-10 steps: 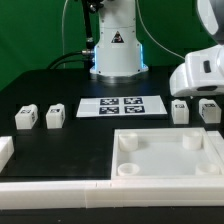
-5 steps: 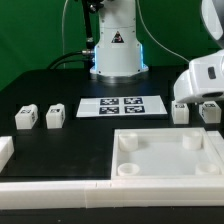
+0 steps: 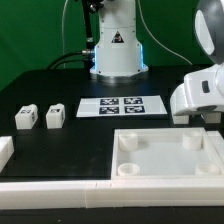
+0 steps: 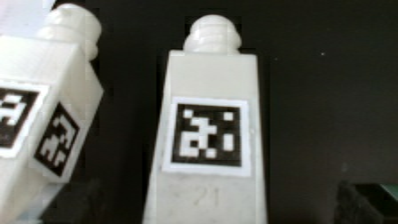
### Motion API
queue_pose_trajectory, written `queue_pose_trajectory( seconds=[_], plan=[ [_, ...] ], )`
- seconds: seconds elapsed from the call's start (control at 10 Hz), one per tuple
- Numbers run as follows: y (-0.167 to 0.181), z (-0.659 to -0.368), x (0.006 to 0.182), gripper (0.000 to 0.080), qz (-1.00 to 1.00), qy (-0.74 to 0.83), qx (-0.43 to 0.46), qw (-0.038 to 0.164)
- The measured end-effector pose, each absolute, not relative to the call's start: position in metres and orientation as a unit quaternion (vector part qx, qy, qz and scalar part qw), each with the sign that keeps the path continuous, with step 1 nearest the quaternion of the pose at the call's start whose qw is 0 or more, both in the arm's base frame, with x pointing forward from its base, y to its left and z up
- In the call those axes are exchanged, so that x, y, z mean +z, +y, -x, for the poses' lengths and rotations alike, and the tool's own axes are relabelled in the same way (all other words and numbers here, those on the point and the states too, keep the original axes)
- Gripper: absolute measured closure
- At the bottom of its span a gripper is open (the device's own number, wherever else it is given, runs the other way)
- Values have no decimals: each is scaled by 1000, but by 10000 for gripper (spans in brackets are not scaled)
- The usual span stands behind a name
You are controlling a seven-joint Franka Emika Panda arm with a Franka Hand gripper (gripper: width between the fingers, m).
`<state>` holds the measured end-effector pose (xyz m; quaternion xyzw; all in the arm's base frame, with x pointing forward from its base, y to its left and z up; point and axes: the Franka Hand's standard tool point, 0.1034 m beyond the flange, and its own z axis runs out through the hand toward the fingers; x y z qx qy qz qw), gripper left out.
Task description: Assemble one leg
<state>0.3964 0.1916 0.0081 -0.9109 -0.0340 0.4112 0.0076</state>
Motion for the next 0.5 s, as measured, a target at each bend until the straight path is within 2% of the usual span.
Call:
queue_pose_trajectory(
  seconds=[0.3,0.5],
  plan=[
    [189,-397,7,177,911,-32,411,7],
    [189,-398,7,512,912,-33,409,7]
  ],
)
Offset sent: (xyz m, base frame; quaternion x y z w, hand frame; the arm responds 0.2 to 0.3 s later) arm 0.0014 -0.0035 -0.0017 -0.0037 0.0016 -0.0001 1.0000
